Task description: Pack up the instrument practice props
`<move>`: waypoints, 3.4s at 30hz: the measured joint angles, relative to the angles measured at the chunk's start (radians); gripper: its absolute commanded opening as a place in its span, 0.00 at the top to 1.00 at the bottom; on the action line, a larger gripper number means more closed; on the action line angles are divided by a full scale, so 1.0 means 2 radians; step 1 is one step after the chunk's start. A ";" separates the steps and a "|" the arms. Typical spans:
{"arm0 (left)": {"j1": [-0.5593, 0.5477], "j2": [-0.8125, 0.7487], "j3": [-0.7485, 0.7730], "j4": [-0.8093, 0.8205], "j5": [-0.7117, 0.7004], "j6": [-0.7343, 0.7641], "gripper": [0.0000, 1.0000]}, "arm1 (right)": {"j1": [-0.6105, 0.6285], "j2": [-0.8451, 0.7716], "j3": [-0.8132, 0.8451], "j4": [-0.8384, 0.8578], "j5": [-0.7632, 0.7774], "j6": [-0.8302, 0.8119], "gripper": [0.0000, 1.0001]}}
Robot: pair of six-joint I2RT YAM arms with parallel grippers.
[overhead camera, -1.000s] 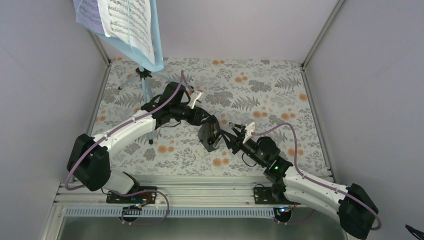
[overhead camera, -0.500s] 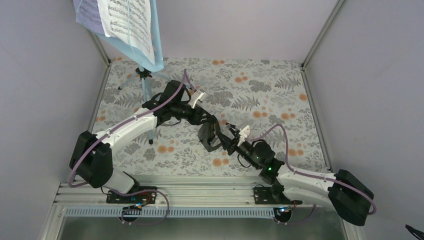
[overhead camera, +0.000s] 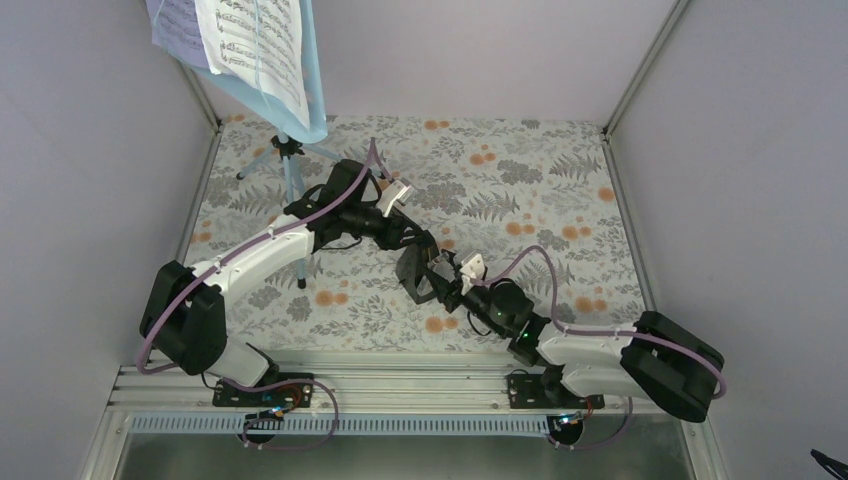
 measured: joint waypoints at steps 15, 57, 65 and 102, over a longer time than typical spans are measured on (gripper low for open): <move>0.001 0.001 0.000 0.002 0.004 0.013 0.72 | 0.002 0.024 0.001 0.042 0.015 -0.043 0.52; 0.004 0.003 0.000 0.003 0.013 0.021 0.72 | -0.013 0.145 0.007 0.182 0.002 -0.030 0.50; 0.004 0.003 0.000 0.003 0.013 0.021 0.72 | -0.015 0.135 0.018 0.149 -0.007 -0.031 0.46; 0.024 -0.042 -0.030 0.003 -0.047 0.011 0.07 | -0.018 -0.086 0.002 -0.082 0.035 -0.001 0.00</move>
